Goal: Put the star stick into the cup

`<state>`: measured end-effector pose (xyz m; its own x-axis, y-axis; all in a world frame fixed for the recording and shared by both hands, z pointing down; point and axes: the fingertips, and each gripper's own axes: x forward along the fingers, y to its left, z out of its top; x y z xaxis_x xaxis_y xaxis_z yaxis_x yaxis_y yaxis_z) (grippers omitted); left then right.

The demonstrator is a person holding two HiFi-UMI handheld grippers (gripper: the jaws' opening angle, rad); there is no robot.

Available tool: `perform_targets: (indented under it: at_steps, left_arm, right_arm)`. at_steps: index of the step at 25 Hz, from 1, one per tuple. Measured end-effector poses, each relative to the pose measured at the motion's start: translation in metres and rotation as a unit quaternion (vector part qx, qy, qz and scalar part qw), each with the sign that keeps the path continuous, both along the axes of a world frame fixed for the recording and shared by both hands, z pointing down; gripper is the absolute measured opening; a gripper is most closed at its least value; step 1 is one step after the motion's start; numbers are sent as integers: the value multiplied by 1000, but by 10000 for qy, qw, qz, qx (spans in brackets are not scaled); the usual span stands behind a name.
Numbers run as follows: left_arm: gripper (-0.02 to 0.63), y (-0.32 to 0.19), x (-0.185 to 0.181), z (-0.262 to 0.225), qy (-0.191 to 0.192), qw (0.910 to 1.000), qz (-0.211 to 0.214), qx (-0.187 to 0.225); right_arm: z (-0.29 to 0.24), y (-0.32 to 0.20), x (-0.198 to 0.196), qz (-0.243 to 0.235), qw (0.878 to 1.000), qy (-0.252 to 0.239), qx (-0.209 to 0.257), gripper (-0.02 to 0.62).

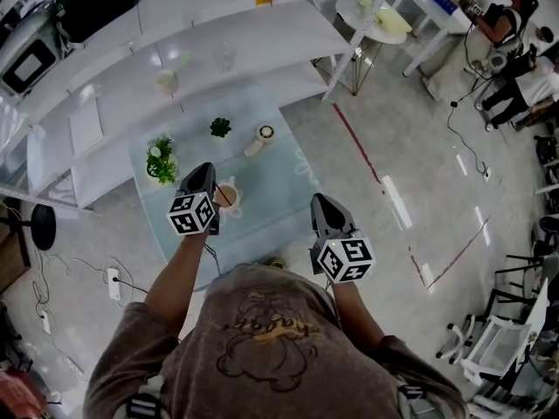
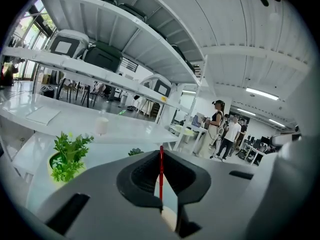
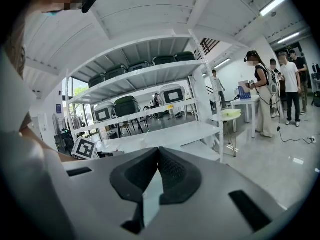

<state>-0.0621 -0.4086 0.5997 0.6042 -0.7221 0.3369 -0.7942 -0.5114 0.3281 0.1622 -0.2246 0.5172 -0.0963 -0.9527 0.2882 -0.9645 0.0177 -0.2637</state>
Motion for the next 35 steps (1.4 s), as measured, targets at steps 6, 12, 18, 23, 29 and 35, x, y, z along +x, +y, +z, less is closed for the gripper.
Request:
perform_targets:
  at_steps: [6,12,18,23,29,35]
  left_arm:
    - [32,-1,4,6,-103,9999,120,-66]
    - [32,-7,12,9,-41,9997,220,-114]
    - [32,-12,13,19,-13,9992,224,-338]
    - [34,-13,10,29,-48,9985,137,-523]
    - [60,-15,12,25,-12,9986,72,-531]
    - [67,-13,23,-9,88,9993,157,-325]
  right_arm:
    - [-3,6,2,172,9999,11,-1,3]
    - [0,15,7,330,9994,5,-54,3]
    - [1,17,6,358,9993,12,-73,3]
    - [1,19,8,378,9992,26,-98,3]
    - [-1,23,18,417,9991,30,-75,3]
    - [3,12,25,229,9997,18,-61,3]
